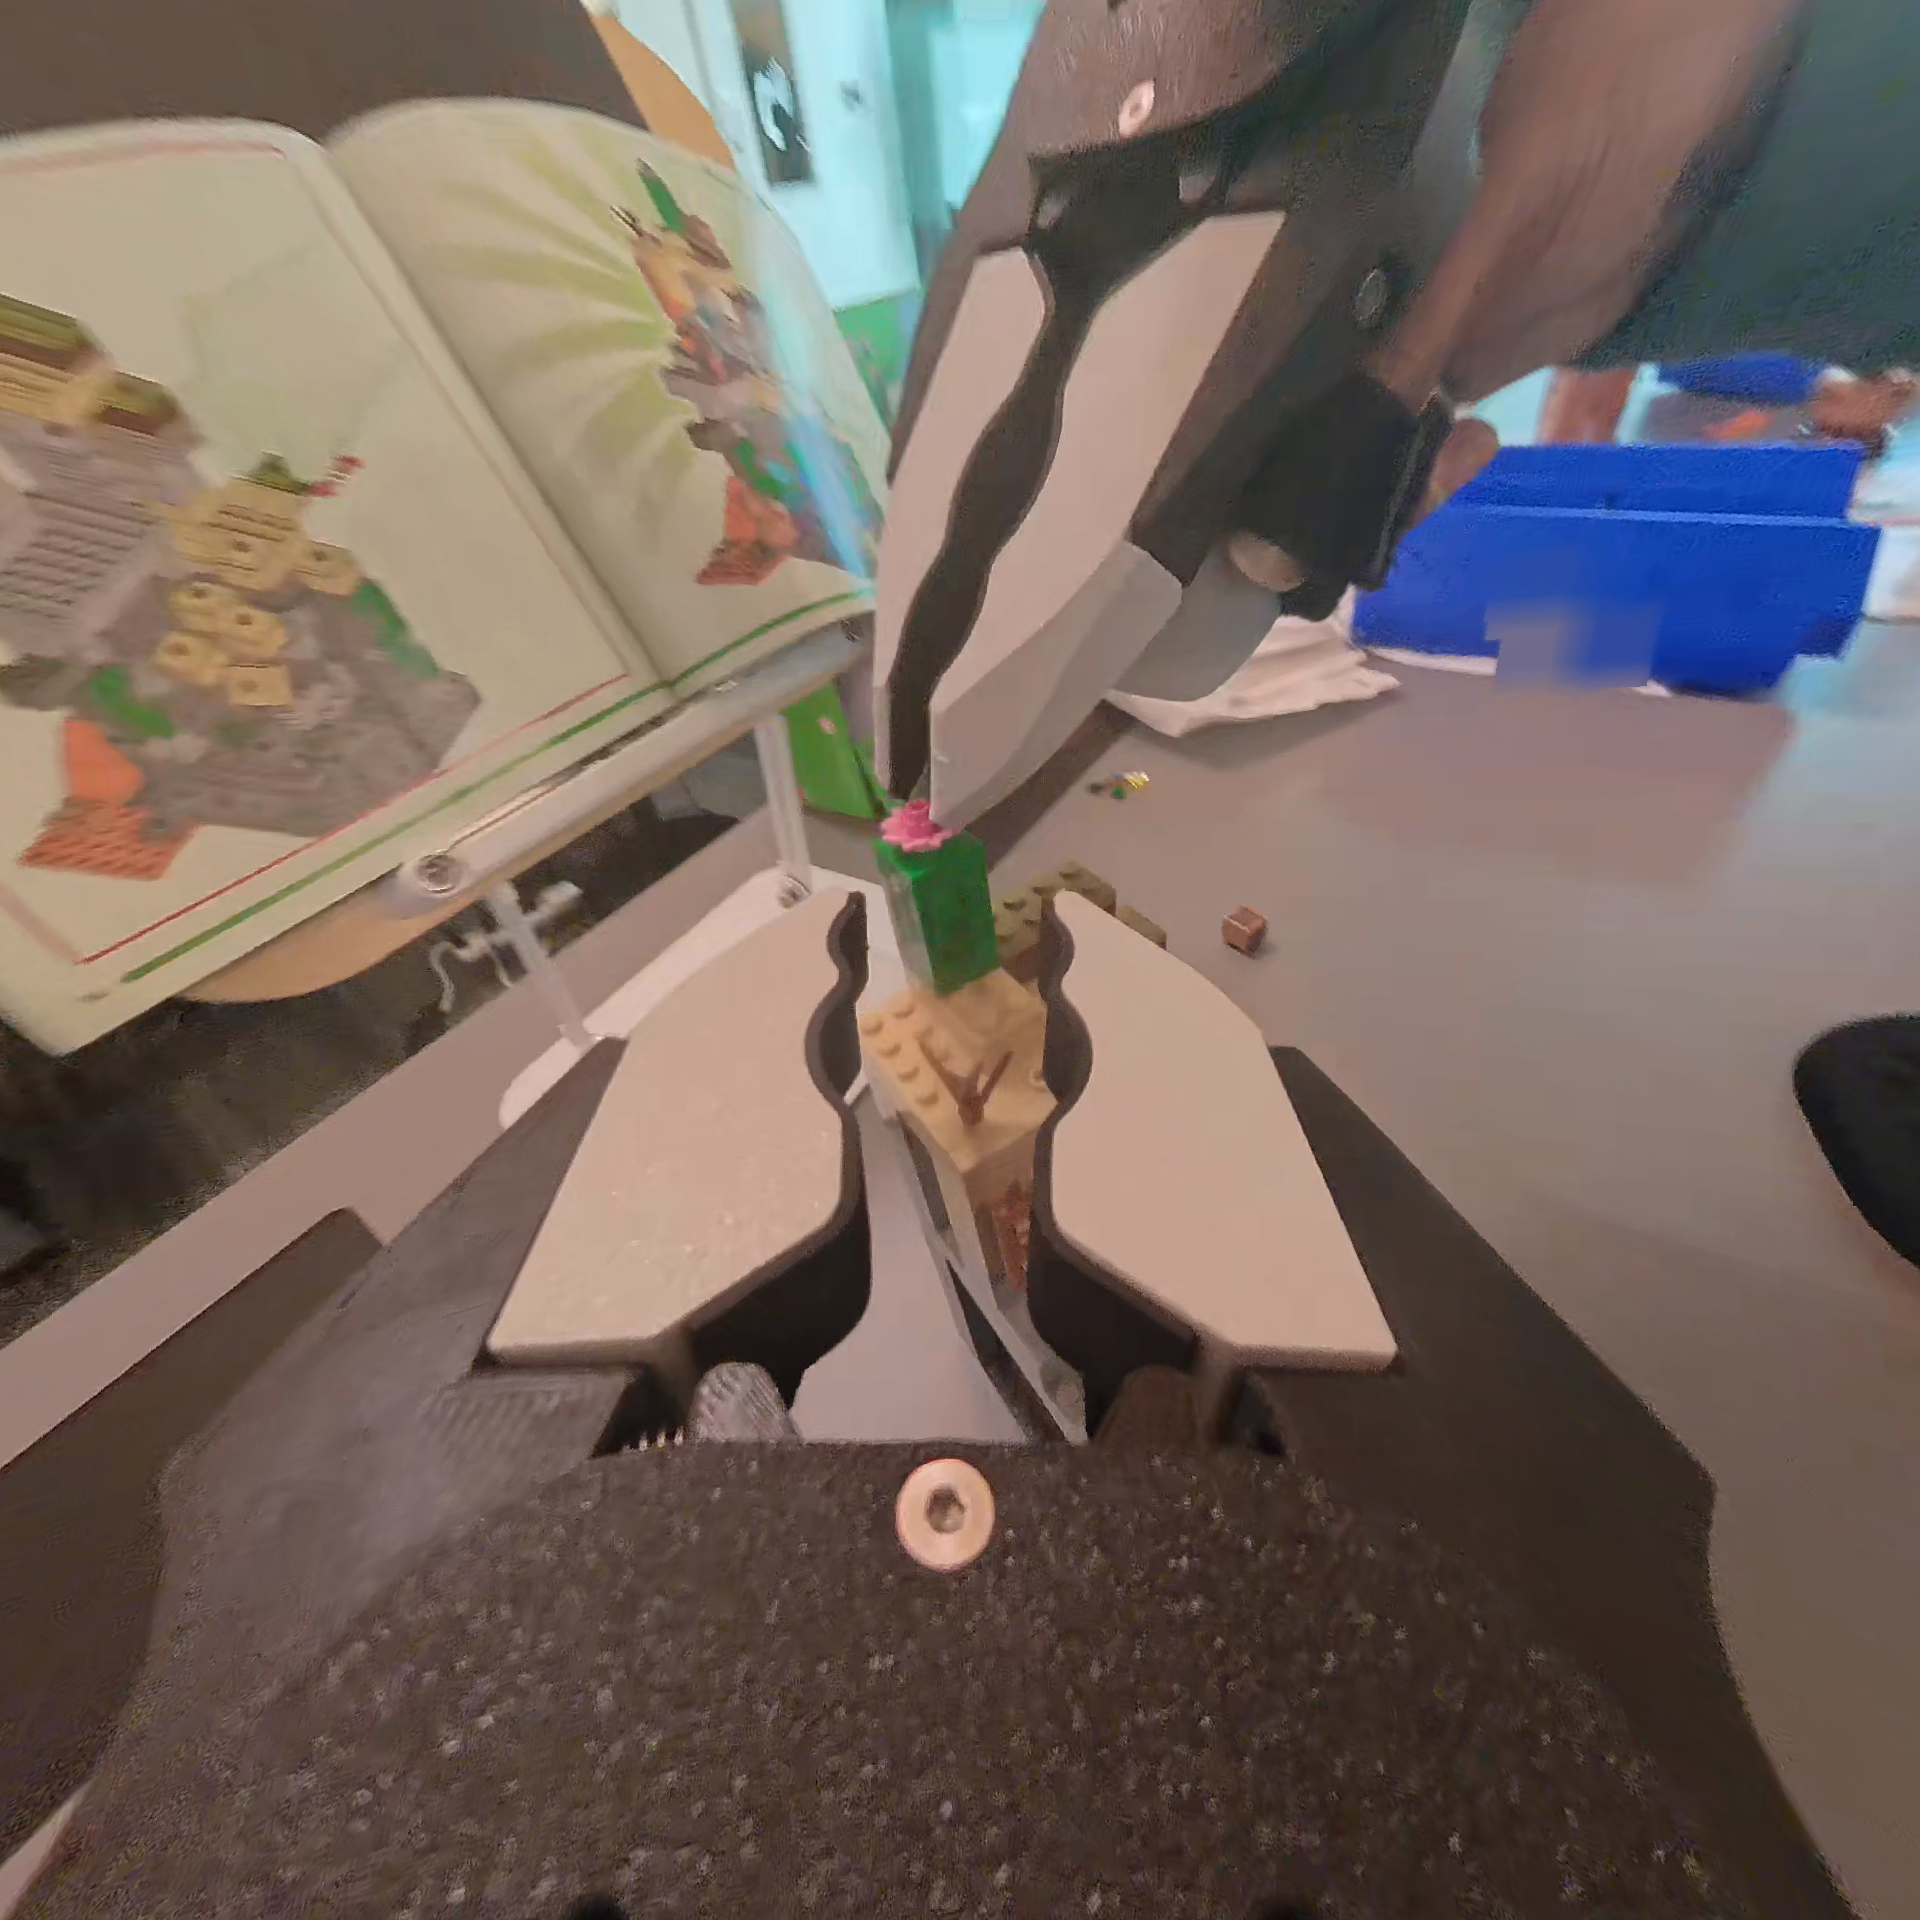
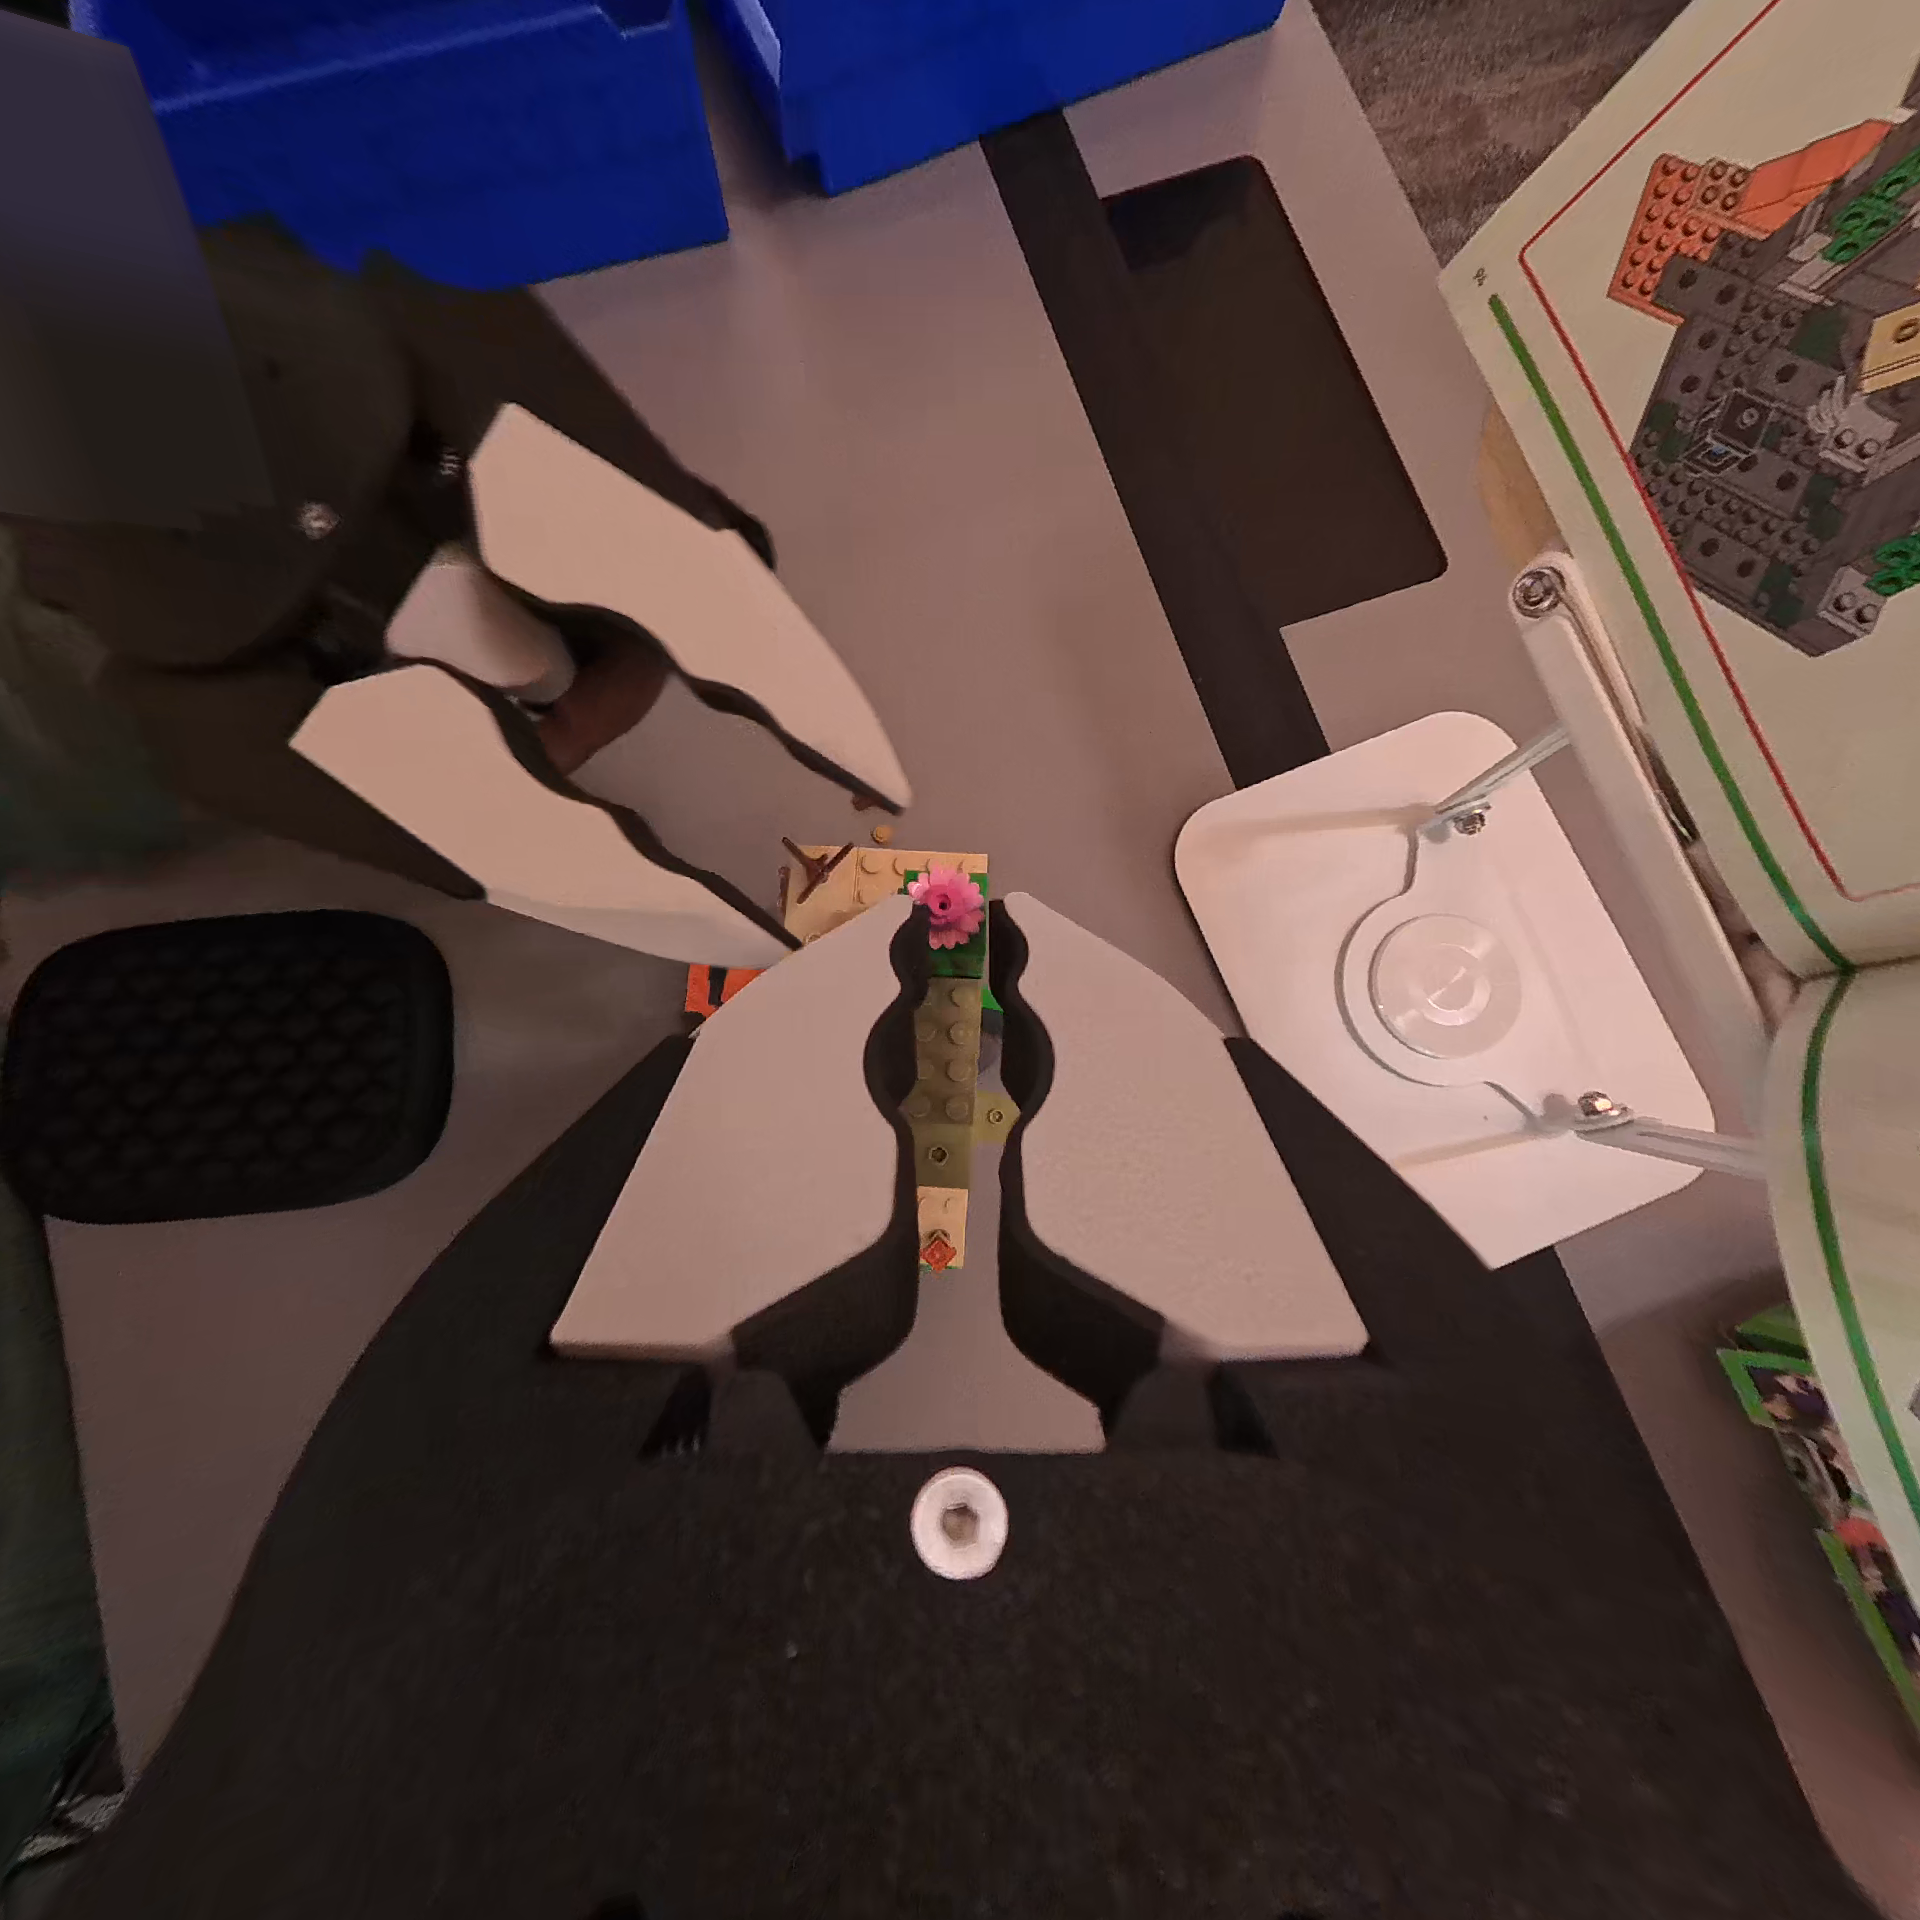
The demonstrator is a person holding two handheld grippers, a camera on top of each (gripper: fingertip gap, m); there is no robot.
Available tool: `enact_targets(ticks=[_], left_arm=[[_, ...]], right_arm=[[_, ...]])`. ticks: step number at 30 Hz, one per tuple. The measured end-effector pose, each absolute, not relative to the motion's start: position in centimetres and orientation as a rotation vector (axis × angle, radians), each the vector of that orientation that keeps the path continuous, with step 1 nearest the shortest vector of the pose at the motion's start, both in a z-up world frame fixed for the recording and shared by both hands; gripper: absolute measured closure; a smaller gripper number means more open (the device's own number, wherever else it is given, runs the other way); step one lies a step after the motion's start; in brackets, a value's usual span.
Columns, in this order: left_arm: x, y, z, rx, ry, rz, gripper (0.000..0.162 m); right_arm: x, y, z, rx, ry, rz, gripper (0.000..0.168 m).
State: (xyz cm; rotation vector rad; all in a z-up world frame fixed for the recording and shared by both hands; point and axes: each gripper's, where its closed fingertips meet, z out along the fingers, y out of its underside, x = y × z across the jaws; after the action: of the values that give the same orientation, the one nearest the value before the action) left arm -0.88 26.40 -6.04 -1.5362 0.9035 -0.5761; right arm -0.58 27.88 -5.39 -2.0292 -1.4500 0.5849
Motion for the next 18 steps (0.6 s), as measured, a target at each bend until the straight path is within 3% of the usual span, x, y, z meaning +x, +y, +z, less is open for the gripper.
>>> enact_targets(ticks=[18], left_arm=[[0.8, 28.4, -7.4, -1.623, 0.943, -0.609, 0.140]], right_arm=[[-0.7, 27.8, -5.5, -2.188, -1.522, 0.628, 0.160]])
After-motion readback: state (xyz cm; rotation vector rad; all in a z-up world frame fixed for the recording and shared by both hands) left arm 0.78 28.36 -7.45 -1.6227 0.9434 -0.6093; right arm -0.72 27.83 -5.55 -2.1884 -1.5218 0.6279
